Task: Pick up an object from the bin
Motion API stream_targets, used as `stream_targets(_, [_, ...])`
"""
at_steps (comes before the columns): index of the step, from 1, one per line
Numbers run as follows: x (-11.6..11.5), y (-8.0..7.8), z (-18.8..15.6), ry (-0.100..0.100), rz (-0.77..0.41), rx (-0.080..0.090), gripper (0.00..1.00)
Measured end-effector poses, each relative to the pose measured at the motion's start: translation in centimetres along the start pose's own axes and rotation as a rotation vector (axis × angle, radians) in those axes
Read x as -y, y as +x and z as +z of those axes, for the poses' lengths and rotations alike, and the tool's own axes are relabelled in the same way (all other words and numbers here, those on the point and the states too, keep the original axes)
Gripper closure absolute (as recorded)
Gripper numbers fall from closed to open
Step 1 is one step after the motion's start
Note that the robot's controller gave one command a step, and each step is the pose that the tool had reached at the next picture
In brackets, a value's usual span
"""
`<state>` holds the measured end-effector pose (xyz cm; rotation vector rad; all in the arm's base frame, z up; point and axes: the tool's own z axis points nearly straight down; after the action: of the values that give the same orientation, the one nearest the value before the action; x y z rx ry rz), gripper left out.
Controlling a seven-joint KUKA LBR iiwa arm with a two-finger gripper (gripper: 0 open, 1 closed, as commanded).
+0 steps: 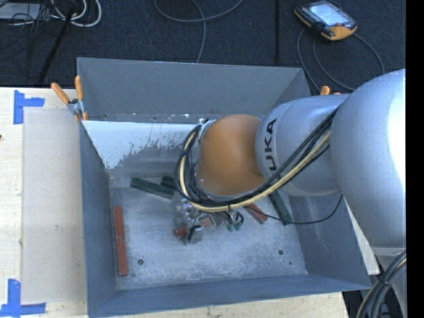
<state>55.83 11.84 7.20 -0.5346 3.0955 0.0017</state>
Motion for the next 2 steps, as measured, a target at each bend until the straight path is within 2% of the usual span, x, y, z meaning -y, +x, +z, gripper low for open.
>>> stream_targets(1, [0.0, 0.0, 0.0, 0.0, 0.001, 0.0, 1.0])
stream_targets(2, [0.8, -1.1, -12.0, 0.001, 0.052, 0.001, 1.0])
